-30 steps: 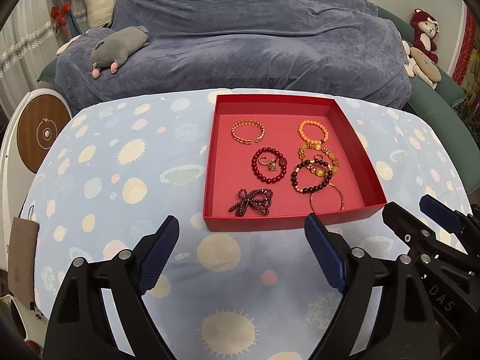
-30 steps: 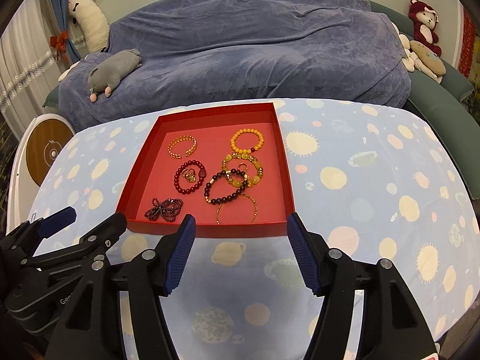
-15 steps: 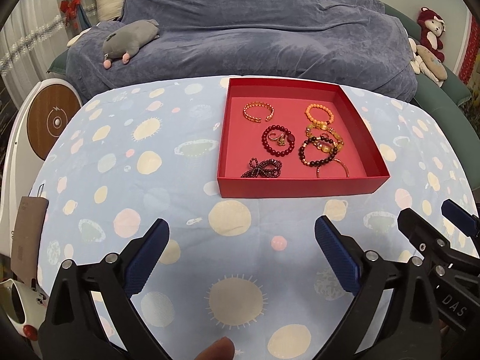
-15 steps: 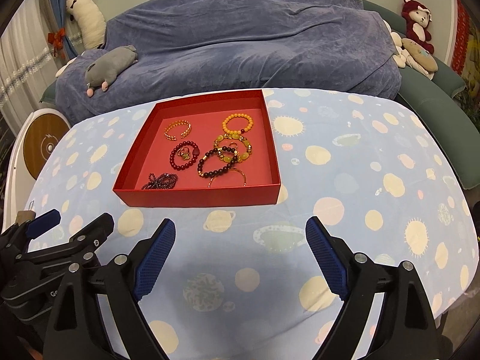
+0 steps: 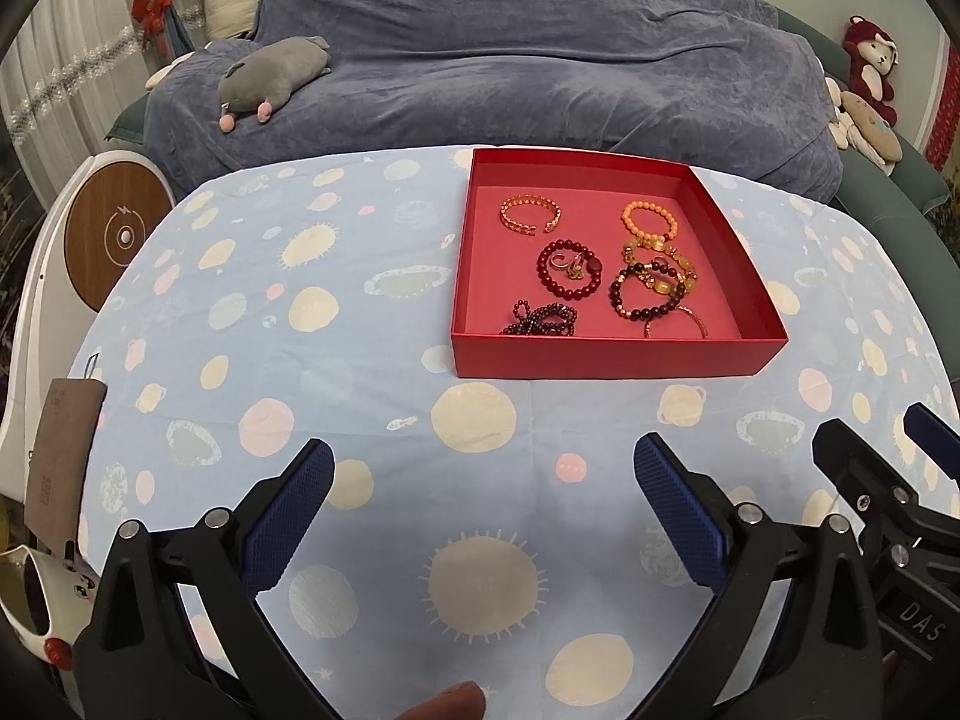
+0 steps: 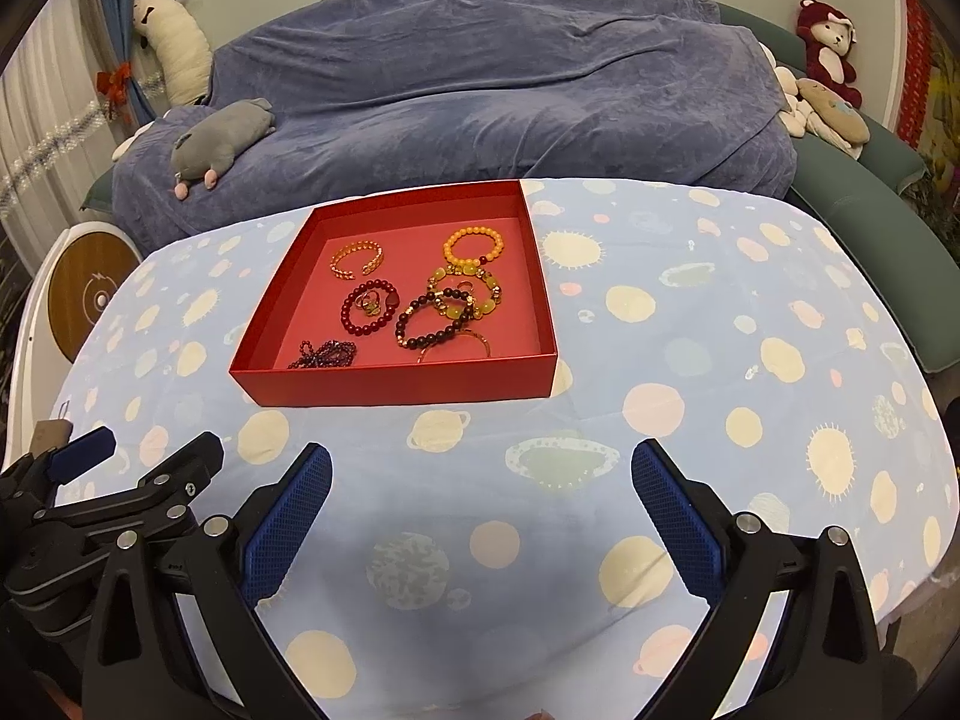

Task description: Organize jewelry

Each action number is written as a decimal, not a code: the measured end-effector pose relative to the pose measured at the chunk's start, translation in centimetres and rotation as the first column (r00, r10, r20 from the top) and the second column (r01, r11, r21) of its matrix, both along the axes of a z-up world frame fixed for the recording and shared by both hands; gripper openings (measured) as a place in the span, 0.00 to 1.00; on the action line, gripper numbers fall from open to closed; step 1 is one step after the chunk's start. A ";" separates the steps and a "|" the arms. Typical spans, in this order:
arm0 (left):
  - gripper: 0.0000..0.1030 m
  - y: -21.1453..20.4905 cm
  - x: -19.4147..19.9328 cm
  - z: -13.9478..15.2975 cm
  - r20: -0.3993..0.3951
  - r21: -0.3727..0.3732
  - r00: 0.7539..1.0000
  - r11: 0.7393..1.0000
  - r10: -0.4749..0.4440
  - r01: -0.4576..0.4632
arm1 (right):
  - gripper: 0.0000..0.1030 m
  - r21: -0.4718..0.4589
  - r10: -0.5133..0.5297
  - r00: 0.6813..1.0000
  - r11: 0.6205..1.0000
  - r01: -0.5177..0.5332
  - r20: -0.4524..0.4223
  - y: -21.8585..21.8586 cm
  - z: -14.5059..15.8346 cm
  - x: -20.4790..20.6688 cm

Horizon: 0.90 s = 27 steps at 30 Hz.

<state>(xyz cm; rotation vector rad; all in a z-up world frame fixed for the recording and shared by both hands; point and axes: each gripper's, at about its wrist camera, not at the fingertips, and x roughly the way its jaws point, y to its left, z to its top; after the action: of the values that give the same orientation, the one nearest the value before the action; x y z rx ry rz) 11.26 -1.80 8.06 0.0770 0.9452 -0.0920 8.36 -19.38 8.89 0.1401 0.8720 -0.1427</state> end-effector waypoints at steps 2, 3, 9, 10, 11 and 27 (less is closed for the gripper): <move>0.93 0.1 -0.1 0.0 0.003 0.000 1.000 1.000 0.005 -0.005 | 0.94 -0.003 0.000 1.000 1.000 0.000 0.001 0.0 0.0 -0.1; 0.93 0.1 -0.1 0.1 0.004 -0.001 1.000 1.000 0.007 -0.007 | 0.94 -0.004 0.000 1.000 1.000 0.000 0.001 0.0 0.0 -0.1; 0.93 0.2 -0.2 0.1 0.004 0.006 1.000 1.000 0.012 -0.012 | 0.94 -0.004 0.000 1.000 1.000 0.000 -0.002 0.0 0.0 -0.2; 0.93 0.2 -0.1 0.1 0.004 0.005 1.000 1.000 0.012 -0.012 | 0.94 -0.005 -0.001 1.000 1.000 0.001 0.000 0.0 0.0 -0.2; 0.93 0.2 -0.1 0.1 0.004 0.005 1.000 1.000 0.012 -0.012 | 0.94 -0.005 0.000 1.000 1.000 0.000 -0.001 0.0 0.0 -0.2; 0.93 0.1 -0.2 0.5 0.024 0.021 1.000 1.000 0.015 -0.015 | 0.94 -0.009 0.004 1.000 1.000 -0.004 -0.005 0.2 -0.1 -0.2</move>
<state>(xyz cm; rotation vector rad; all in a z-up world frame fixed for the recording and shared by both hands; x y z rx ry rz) 11.07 -1.74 8.60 0.0899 0.9225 -0.0670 8.14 -19.20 8.76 0.1301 0.8767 -0.1436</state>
